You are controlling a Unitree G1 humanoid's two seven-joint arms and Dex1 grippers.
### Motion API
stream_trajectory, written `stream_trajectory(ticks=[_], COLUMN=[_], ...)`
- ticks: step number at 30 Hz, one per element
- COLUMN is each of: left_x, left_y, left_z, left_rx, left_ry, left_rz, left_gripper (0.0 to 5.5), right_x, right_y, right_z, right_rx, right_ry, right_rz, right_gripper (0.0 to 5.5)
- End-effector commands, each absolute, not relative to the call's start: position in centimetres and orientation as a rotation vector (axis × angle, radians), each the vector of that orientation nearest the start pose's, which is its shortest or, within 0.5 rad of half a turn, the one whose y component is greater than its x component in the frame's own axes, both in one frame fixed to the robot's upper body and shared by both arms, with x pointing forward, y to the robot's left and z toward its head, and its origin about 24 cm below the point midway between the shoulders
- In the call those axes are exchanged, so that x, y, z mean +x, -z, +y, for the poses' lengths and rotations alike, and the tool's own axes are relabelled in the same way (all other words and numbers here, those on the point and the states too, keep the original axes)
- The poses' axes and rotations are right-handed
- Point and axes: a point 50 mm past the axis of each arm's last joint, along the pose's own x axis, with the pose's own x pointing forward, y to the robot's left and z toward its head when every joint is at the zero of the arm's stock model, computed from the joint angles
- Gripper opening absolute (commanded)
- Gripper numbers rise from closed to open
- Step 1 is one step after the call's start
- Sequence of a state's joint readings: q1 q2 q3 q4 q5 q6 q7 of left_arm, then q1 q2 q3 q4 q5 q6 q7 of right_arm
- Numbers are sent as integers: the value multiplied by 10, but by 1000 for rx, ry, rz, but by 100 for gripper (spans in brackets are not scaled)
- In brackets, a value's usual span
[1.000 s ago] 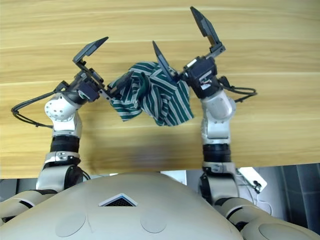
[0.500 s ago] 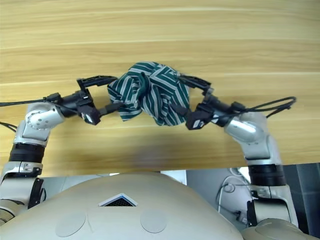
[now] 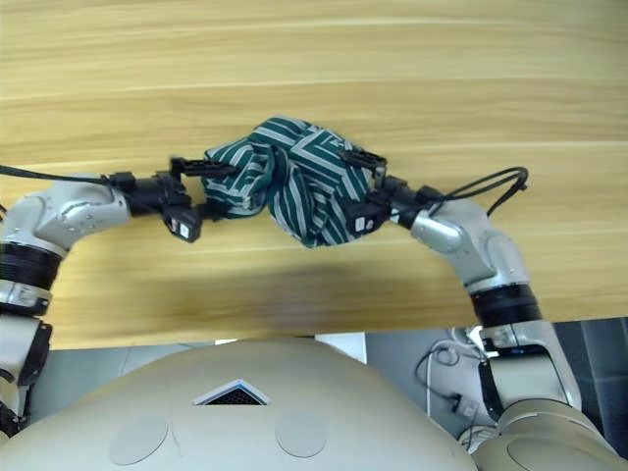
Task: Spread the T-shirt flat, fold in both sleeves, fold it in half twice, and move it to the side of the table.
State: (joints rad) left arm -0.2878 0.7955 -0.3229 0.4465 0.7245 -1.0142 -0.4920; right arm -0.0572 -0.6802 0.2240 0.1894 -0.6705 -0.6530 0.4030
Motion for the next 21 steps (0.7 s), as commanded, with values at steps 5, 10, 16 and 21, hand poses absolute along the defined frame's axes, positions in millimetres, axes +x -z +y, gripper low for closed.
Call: stream_trajectory(ticks=[5,10,16,21], left_x=[217,215,240,267], left_y=[-45,-52,-76,-134], left_z=[294,282,287,298], left_rx=[1535,1422,1430,1462], left_ry=[1319,1297,1122,886], left_rz=[278,208,118,-53], left_gripper=[448,448,448,448], right_x=[250,270,260,239], right_y=[-44,-67,-89,-110], right_z=[-279,-273,-255,-239], right_rx=[-1499,-1495,-1358,-1204], right_ry=[-743,-632,-699,-800], right_rz=[145,22,-134,-262], right_gripper=[473,473,473,473])
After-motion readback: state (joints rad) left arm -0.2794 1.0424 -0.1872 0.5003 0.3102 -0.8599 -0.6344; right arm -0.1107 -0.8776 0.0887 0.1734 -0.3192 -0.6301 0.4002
